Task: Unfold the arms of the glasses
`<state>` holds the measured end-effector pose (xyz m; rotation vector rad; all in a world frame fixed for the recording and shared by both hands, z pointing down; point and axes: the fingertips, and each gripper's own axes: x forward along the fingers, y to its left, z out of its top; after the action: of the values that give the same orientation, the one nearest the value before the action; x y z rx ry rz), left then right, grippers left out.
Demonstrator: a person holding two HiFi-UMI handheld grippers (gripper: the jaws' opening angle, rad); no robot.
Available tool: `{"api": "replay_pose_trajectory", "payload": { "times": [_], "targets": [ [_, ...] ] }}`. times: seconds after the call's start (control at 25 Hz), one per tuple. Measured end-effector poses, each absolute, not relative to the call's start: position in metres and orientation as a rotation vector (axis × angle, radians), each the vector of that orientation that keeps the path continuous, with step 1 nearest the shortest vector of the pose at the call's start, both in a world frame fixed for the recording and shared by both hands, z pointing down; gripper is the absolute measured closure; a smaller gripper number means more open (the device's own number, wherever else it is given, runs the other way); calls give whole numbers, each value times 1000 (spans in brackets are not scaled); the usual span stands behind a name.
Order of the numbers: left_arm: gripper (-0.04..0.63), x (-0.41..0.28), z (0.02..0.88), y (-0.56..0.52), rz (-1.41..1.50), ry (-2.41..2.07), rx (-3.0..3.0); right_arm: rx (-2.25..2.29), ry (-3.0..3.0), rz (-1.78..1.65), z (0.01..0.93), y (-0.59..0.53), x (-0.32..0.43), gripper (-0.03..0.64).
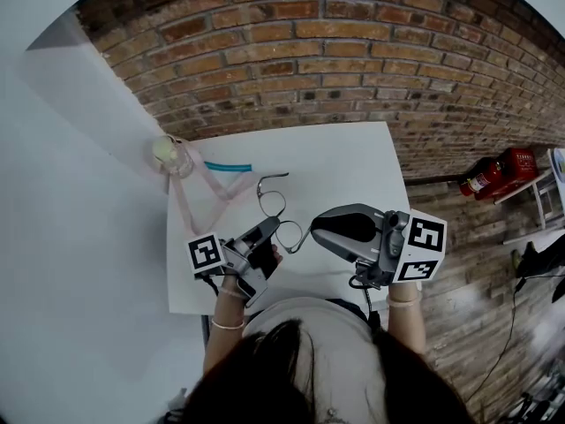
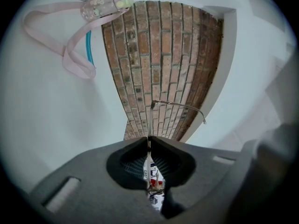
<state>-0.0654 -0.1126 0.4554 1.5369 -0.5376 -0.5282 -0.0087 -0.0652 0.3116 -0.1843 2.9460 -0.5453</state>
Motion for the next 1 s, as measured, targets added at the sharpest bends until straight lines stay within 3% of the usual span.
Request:
{"api": "replay_pose_trajectory", "payload": {
  "times": [1.0],
  "targets": [
    [572, -63, 449, -115, -561, -518, 1547, -481, 2852, -528, 316, -101, 18, 577]
  ]
}}
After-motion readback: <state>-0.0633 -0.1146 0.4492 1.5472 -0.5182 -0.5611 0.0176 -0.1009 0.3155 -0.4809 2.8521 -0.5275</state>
